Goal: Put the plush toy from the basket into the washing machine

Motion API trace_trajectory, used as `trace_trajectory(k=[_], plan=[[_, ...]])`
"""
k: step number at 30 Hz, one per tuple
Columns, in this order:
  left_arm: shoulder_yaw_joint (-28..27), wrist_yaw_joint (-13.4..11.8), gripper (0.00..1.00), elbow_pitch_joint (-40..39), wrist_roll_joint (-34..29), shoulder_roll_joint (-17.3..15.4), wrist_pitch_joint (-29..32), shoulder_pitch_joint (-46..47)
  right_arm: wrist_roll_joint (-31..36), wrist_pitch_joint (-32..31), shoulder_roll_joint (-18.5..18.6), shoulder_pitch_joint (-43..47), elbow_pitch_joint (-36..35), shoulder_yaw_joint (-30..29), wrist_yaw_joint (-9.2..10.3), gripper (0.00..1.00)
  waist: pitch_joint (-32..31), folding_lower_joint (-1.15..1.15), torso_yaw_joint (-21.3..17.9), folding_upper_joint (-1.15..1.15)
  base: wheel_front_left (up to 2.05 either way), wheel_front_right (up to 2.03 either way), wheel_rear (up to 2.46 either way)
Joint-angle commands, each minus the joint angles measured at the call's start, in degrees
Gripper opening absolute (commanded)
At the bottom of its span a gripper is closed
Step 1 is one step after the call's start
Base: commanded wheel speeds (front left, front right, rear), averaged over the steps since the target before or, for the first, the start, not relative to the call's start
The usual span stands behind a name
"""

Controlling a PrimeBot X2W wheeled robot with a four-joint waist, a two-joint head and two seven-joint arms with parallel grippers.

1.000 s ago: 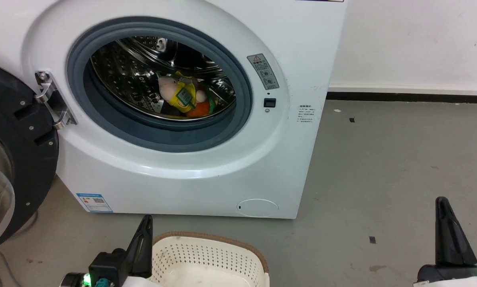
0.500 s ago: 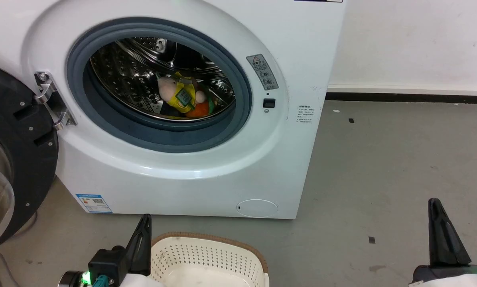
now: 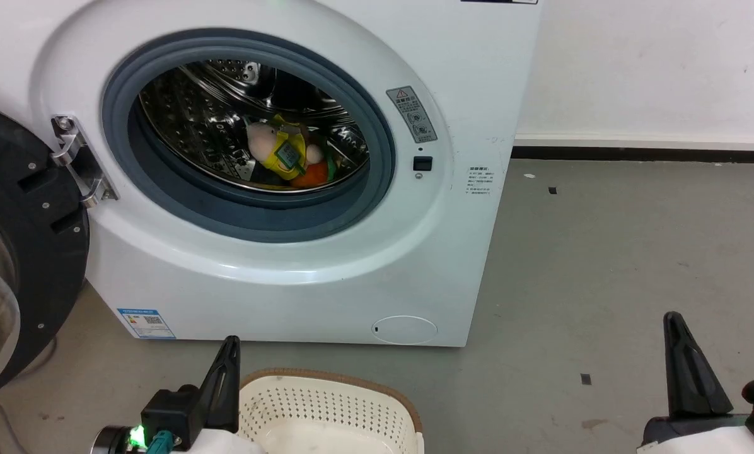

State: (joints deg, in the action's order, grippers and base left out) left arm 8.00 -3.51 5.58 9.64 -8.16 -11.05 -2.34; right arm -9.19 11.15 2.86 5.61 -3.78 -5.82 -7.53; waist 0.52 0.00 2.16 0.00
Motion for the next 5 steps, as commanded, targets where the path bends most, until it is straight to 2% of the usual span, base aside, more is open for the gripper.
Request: trace_trajectory(k=[1, 5], plan=[[-0.4, 0.3, 0.0, -0.4, -0.5, 0.2, 0.2, 0.5, 0.2, -0.2, 0.0, -0.7, 0.3, 0.2, 0.01, 0.0, 0.0, 0.0, 0.0, 0.0, 0.0, 0.0, 0.0], [-0.7, 0.4, 0.0, -0.6, -0.9, 0.4, 0.7, 0.6, 0.6, -0.7, 0.0, -1.0, 0.4, 0.4, 0.01, 0.0, 0.0, 0.0, -0.1, 0.0, 0.0, 0.0, 0.0]])
